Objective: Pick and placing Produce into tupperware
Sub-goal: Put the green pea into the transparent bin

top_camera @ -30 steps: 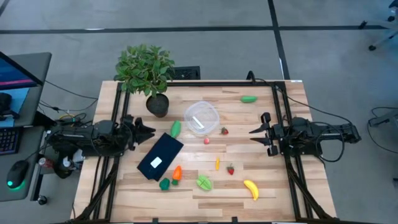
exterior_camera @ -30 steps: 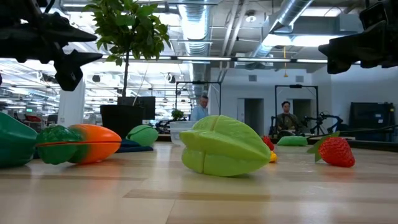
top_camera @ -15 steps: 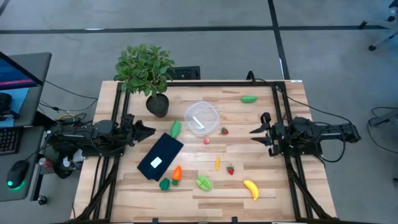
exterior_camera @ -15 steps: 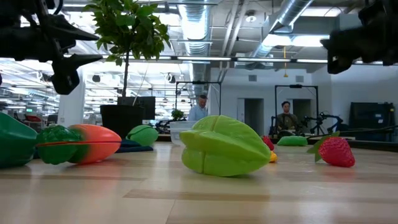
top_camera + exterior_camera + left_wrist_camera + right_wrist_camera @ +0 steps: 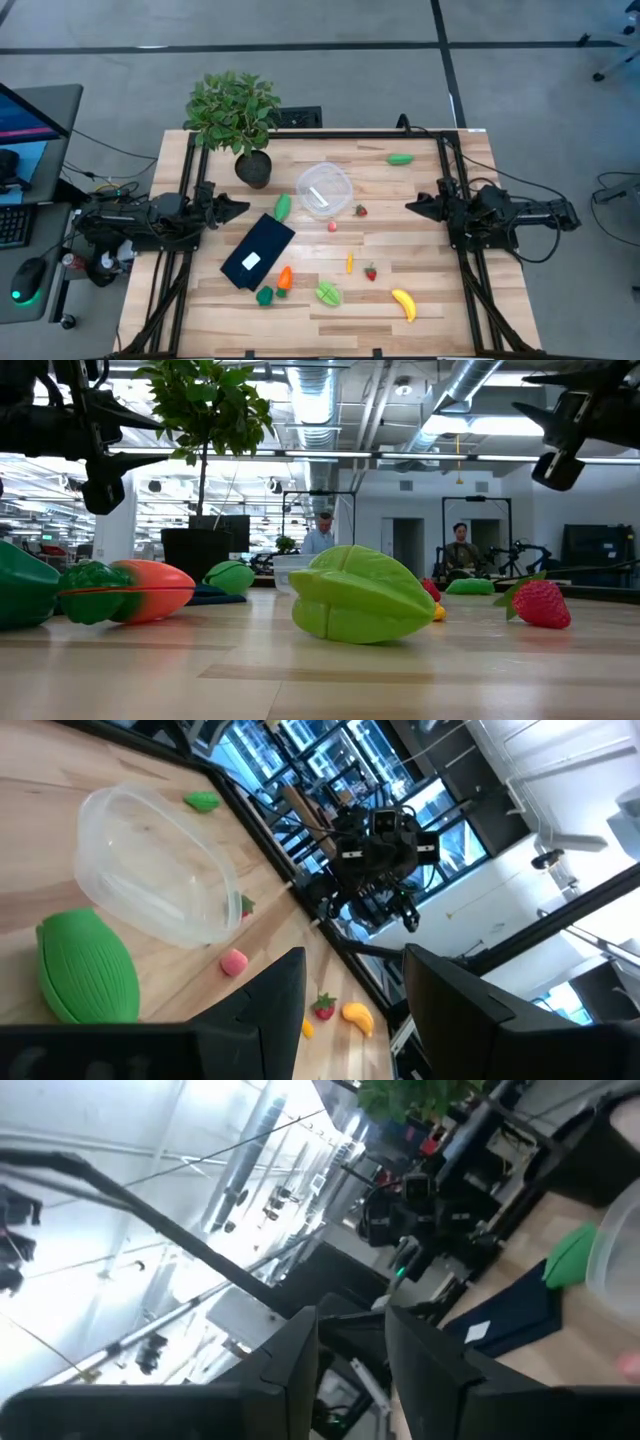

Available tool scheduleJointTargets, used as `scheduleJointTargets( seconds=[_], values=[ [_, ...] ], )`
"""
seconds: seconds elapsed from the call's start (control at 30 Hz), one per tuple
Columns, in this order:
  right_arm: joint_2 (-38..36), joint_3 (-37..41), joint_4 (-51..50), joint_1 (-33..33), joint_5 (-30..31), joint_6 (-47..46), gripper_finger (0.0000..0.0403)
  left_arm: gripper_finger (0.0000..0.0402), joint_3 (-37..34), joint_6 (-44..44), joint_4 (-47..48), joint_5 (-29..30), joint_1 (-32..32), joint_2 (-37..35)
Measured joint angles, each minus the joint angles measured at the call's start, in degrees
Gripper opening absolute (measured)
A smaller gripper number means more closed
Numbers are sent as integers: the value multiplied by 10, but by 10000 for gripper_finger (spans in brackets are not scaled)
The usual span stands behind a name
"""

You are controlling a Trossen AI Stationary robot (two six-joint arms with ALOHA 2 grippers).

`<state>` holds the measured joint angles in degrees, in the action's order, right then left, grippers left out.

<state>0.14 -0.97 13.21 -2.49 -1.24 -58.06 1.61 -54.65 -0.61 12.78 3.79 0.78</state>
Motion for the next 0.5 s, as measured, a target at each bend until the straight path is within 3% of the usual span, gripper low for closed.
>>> scheduleJointTargets(
  seconds=[0.5],
  values=[
    [0, 0, -8, 0, 2, -64, 113, 160, 0, 63, 0, 6, 0, 0]
  ],
)
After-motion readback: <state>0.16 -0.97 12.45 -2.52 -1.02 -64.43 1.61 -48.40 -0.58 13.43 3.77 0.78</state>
